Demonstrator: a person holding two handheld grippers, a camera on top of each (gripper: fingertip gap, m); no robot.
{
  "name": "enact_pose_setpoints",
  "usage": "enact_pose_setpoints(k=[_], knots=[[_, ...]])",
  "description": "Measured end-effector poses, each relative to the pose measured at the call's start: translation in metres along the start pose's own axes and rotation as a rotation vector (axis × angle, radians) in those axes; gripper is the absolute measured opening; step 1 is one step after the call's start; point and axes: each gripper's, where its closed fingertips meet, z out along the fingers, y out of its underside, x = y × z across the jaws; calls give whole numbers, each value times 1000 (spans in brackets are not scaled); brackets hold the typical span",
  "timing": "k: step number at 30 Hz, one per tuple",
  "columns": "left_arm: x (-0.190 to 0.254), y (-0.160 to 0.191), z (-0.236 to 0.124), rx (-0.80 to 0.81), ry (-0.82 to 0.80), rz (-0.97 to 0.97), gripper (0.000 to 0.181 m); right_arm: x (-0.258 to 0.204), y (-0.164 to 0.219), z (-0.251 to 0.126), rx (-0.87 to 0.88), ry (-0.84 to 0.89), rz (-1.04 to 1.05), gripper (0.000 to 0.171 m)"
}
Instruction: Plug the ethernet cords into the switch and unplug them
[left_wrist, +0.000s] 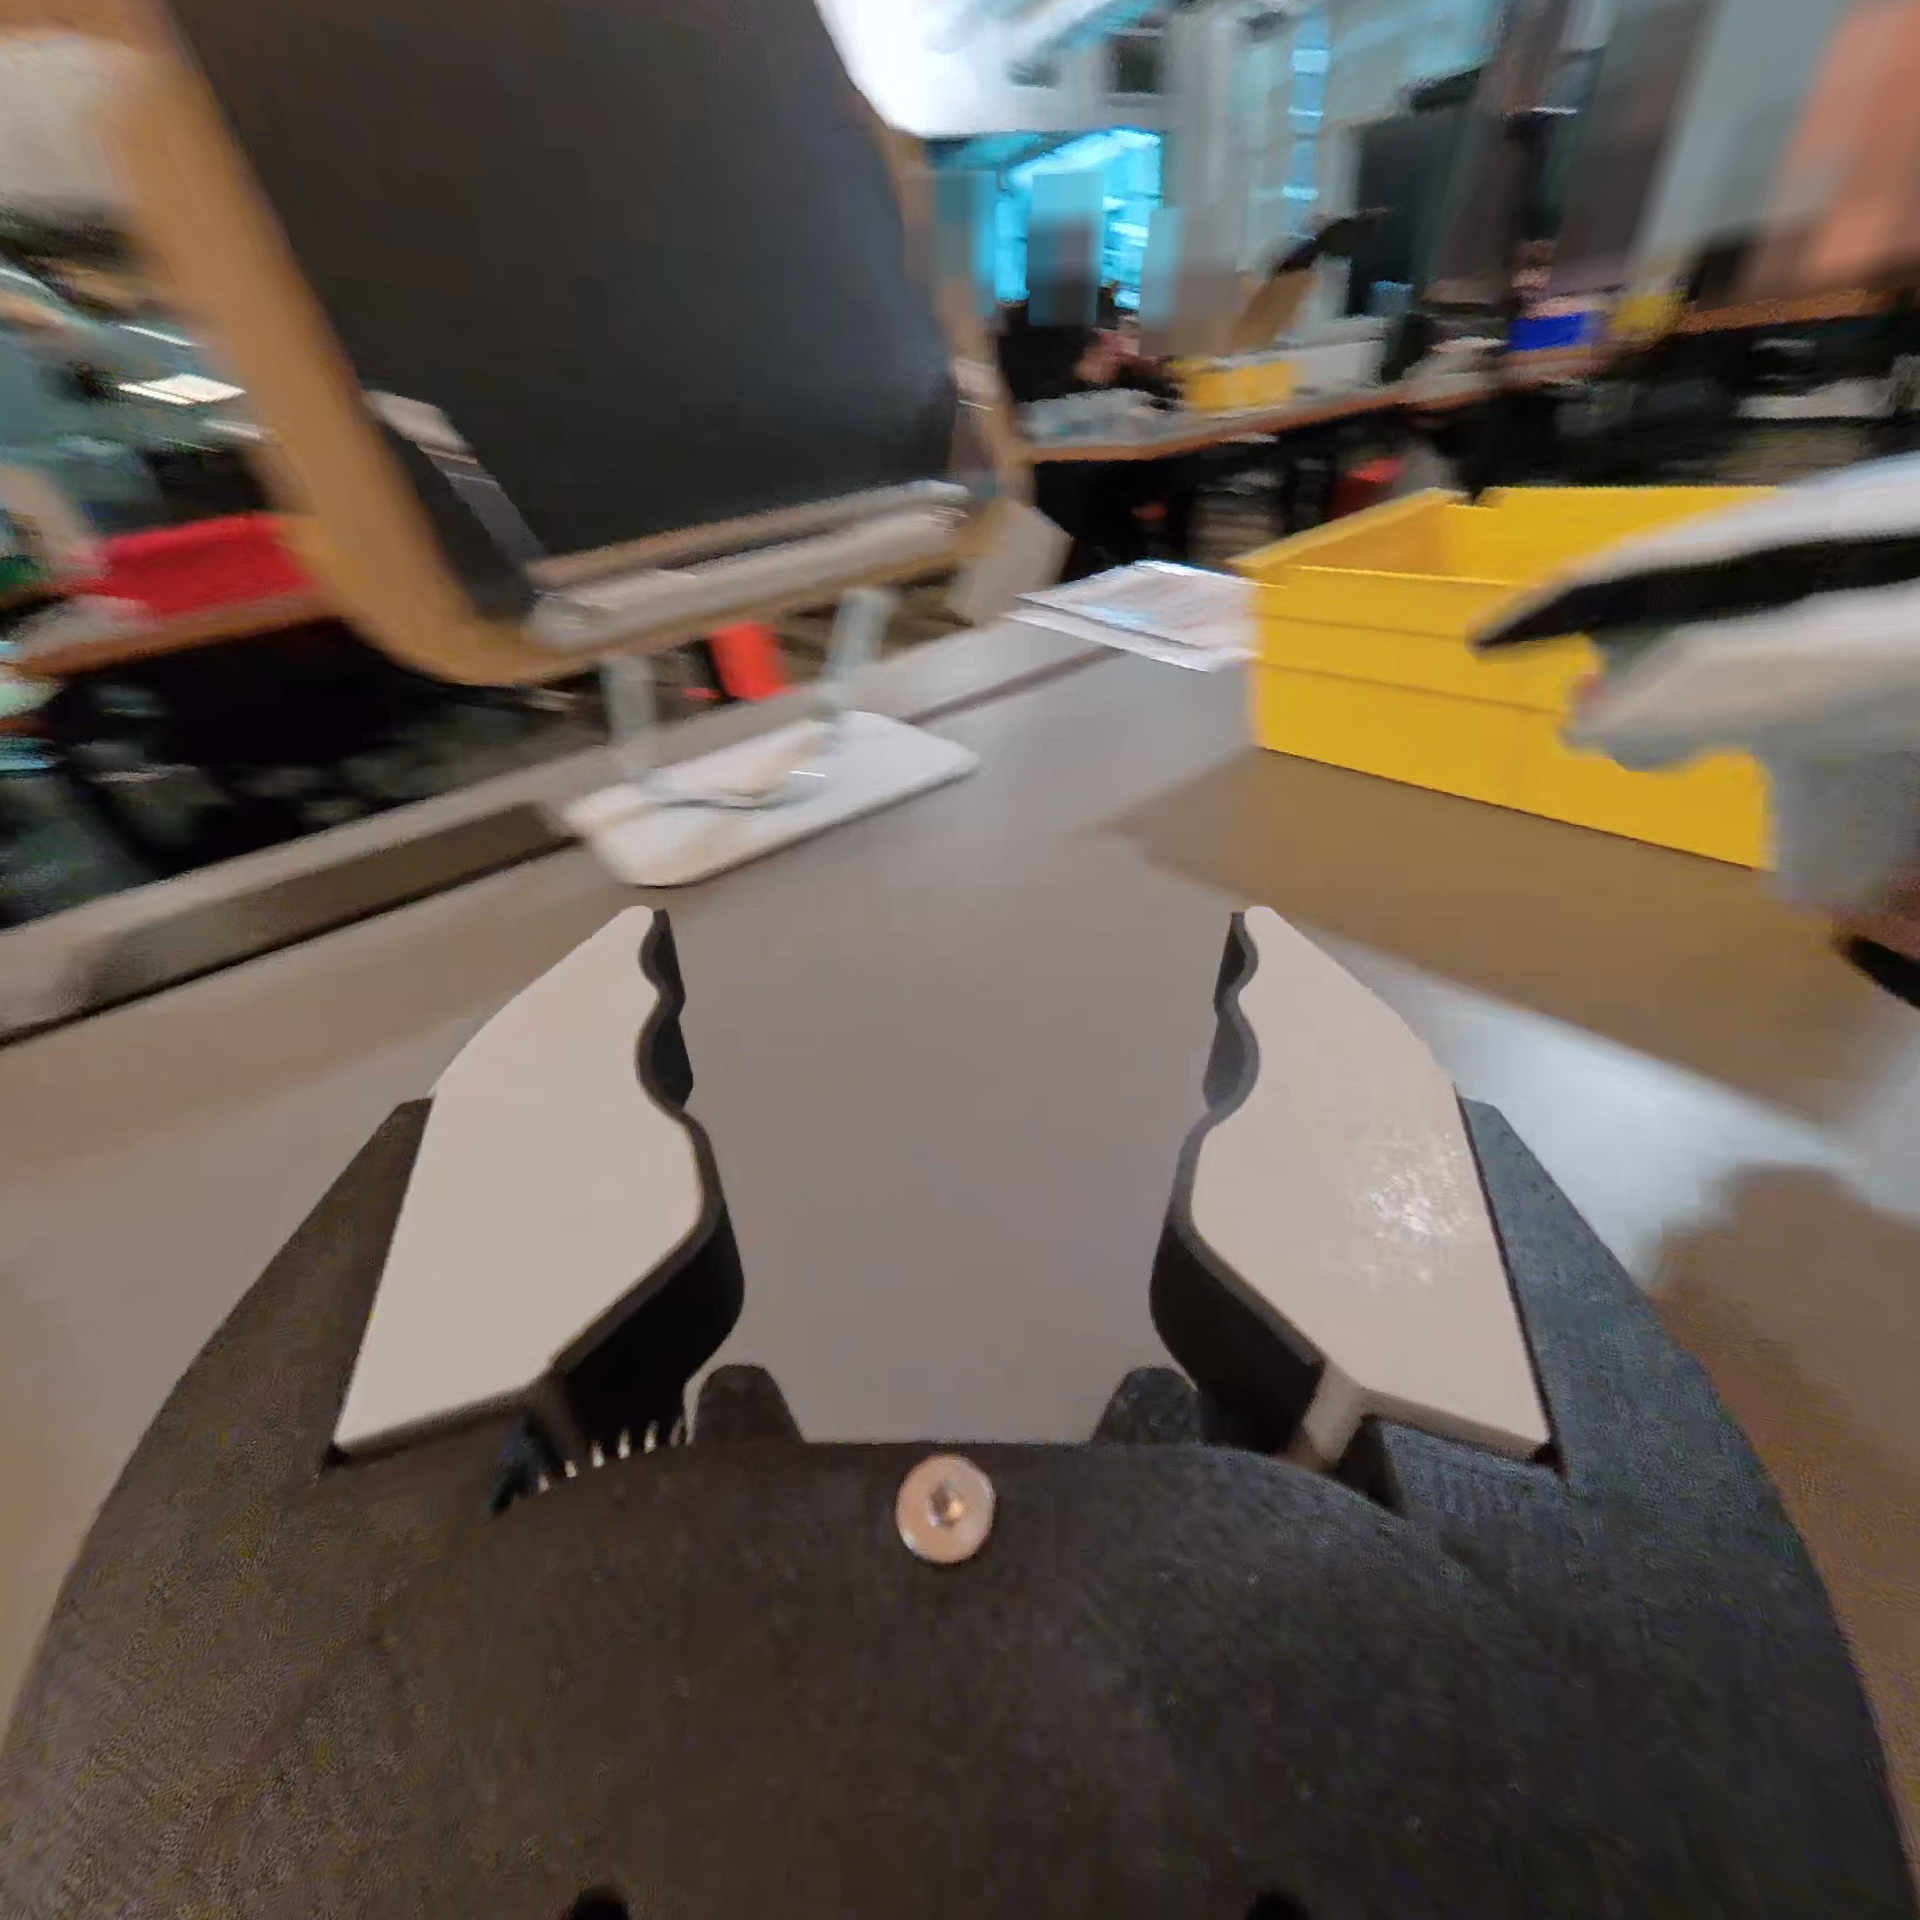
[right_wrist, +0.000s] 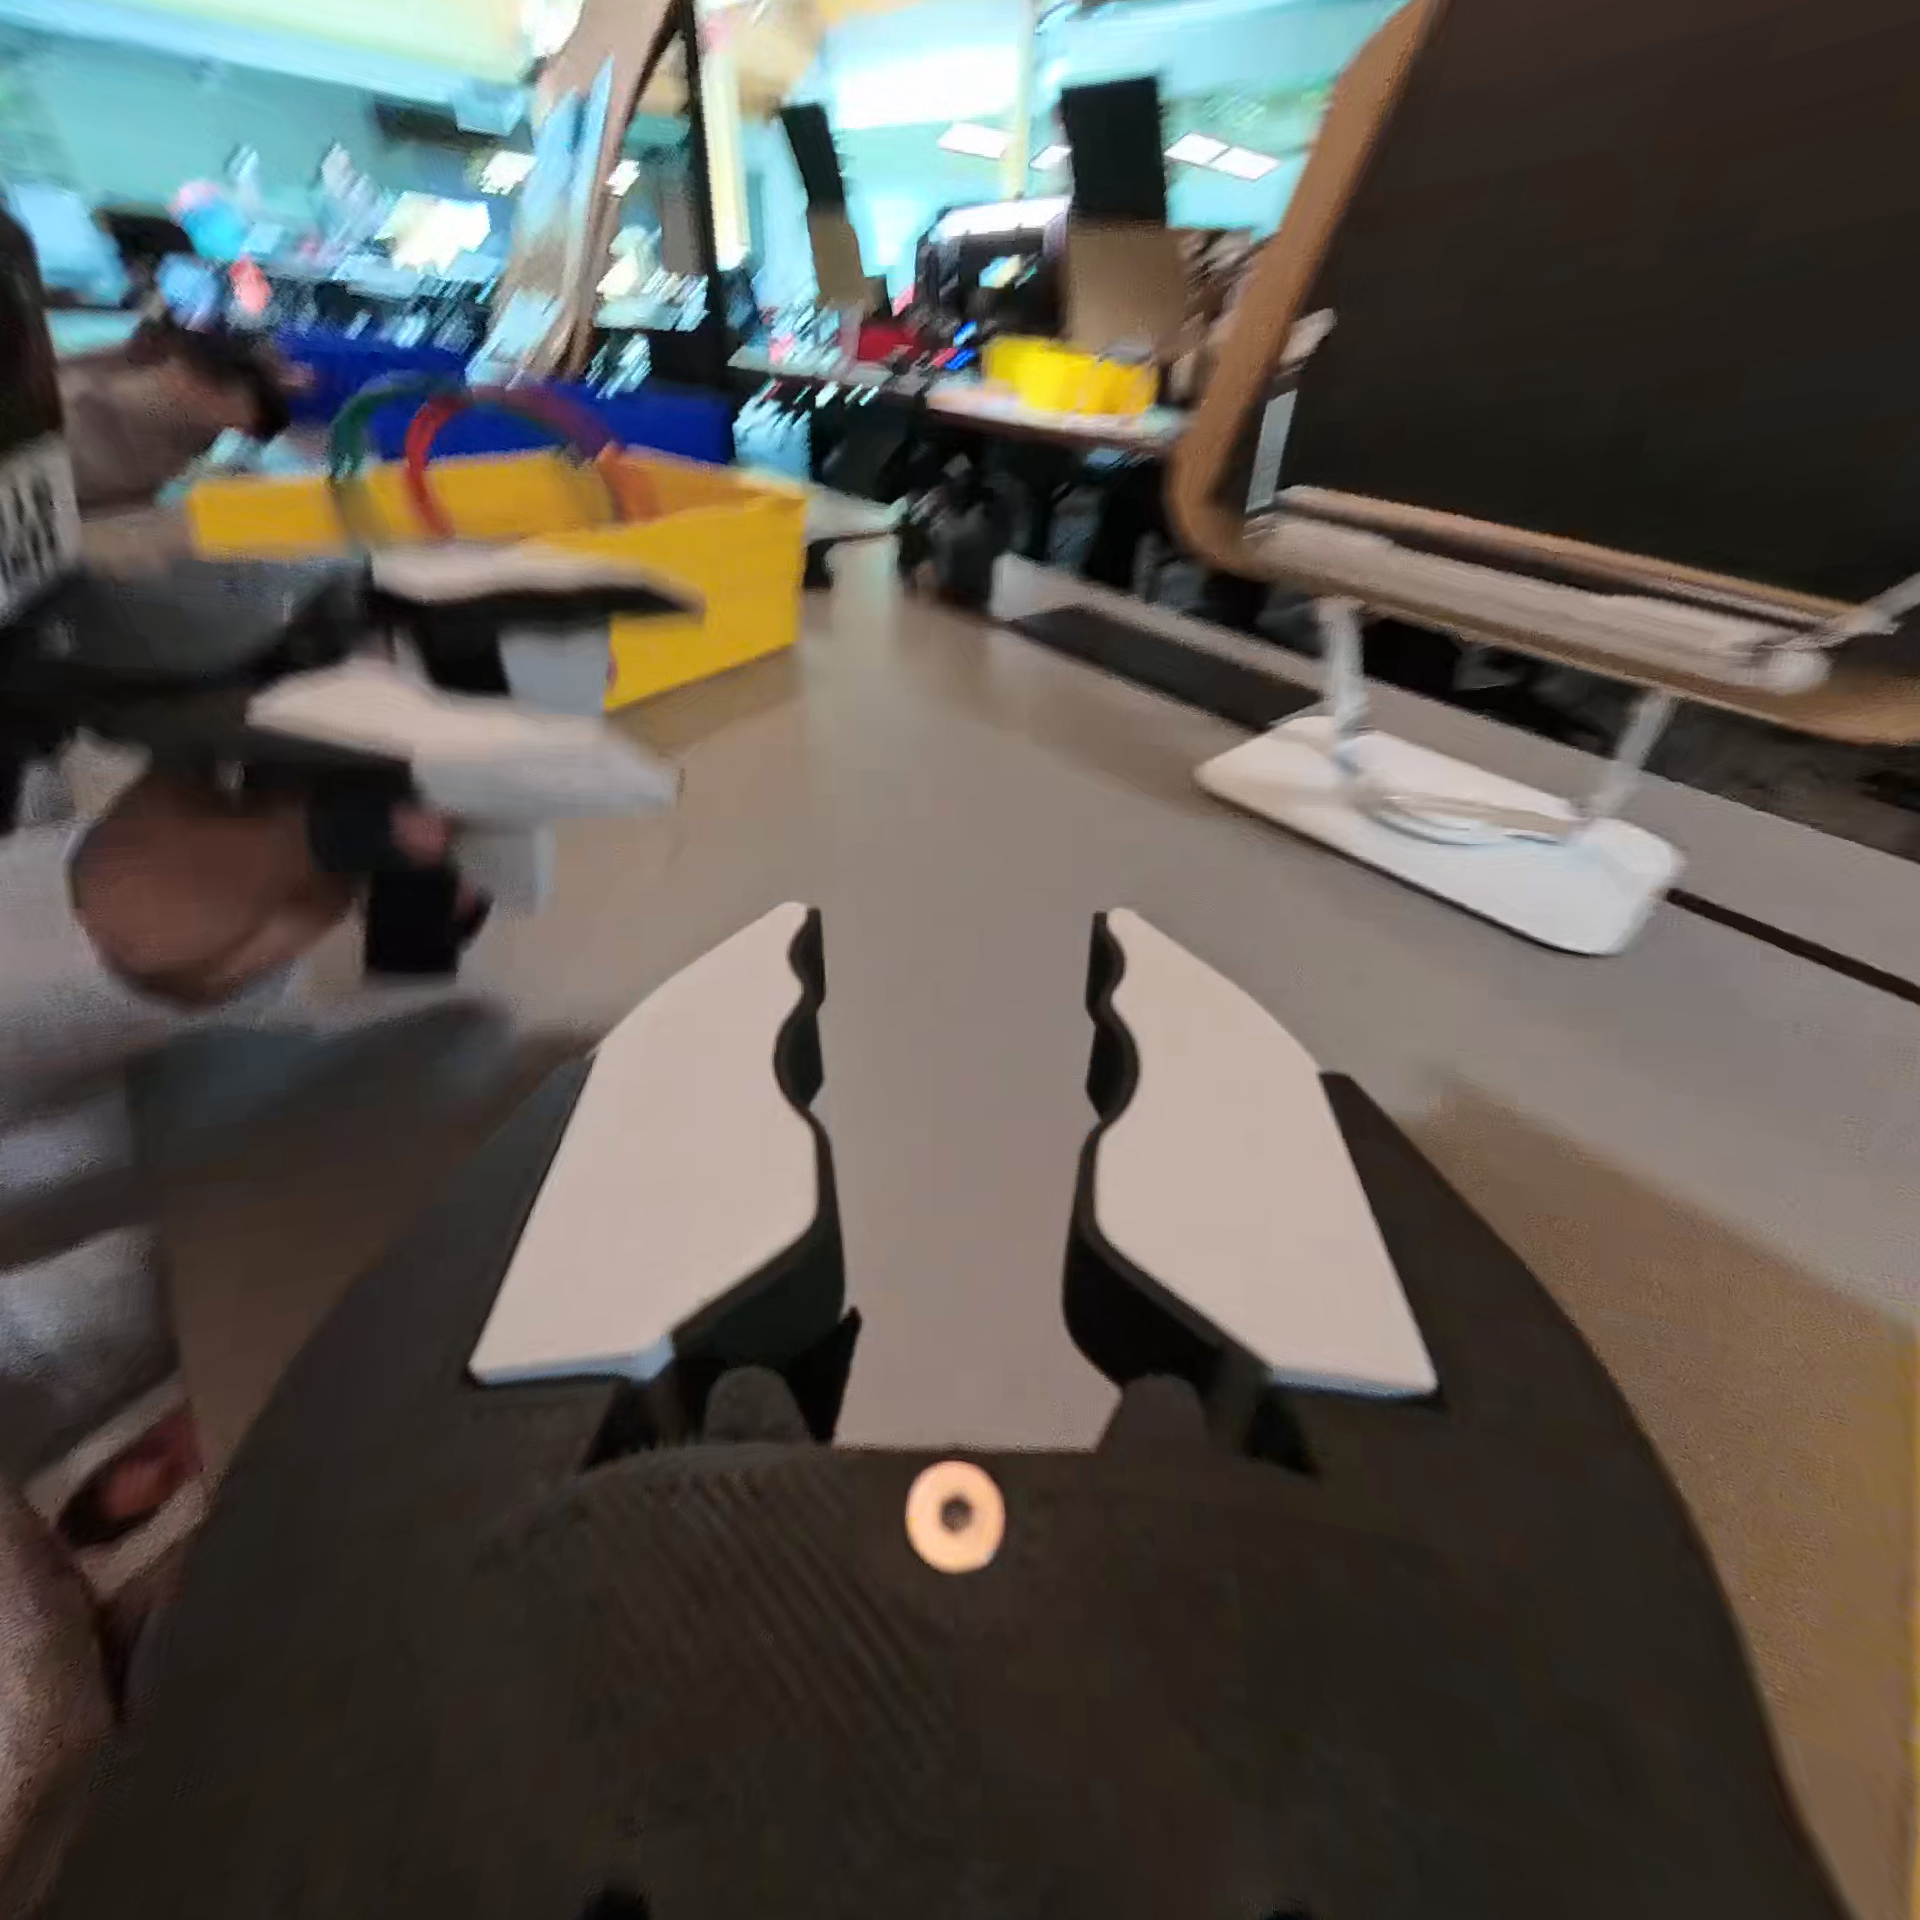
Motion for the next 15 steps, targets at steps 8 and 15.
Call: enact_pose_setpoints(k=[8, 15], knots=[[-171, 21, -110, -103, -641, 126, 112, -18, 13, 37, -37, -152, -89, 33], [-199, 80, -135, -359, -578, 25, 10, -40, 14, 54, -48, -293, -41, 31]])
